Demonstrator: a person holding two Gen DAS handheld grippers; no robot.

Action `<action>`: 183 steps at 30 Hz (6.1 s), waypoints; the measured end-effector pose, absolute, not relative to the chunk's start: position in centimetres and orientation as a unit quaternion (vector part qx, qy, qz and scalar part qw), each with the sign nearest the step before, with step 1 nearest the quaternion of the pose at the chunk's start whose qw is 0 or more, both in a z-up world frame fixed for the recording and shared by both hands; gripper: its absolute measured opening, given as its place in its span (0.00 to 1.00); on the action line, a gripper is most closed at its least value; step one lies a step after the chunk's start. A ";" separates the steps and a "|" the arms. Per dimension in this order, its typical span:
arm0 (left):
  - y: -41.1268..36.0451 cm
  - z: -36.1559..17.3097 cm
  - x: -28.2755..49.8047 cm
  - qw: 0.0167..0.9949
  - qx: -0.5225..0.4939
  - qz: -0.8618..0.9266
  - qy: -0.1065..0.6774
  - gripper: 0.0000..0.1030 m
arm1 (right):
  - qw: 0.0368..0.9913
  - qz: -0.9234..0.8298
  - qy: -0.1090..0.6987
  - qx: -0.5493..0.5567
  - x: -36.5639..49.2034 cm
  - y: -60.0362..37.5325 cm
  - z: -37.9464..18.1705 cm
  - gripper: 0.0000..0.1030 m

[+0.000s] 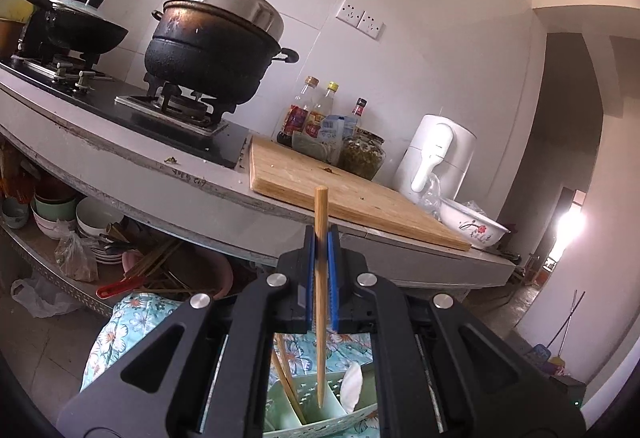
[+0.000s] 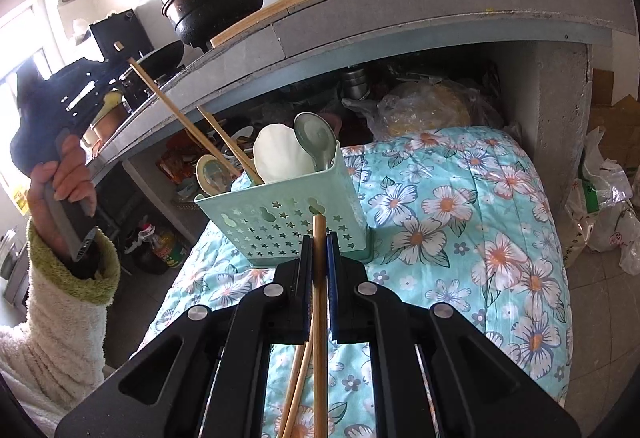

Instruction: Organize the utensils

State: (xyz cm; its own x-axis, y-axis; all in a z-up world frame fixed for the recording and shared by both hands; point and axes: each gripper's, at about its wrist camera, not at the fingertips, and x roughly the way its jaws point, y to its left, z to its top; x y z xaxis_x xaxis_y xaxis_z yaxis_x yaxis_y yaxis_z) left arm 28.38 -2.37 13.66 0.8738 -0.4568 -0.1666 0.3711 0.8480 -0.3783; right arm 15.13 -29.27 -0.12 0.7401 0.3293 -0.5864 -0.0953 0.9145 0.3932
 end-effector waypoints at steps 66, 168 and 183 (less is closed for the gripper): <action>5.8 -2.0 21.2 0.931 -0.150 -0.202 0.266 0.35 | 0.982 0.126 0.143 0.004 37.6 -16.2 9.8 0.07; -10.9 -11.6 18.0 0.802 -0.075 -0.307 0.507 0.35 | 0.814 0.089 0.486 0.304 12.7 -29.8 -15.2 0.07; -13.9 -13.5 19.1 0.809 -0.056 -0.271 0.518 0.08 | 0.812 0.097 0.480 0.318 12.6 -30.0 -15.2 0.06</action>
State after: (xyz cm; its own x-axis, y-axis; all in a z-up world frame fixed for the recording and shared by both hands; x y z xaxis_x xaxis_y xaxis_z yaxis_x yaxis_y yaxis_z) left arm 19.09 -13.94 -13.53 0.3154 -0.4971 -0.8084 0.3810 0.8465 -0.3719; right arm 12.59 -29.99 -15.20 0.5215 0.4616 -0.7176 0.1476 0.7795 0.6087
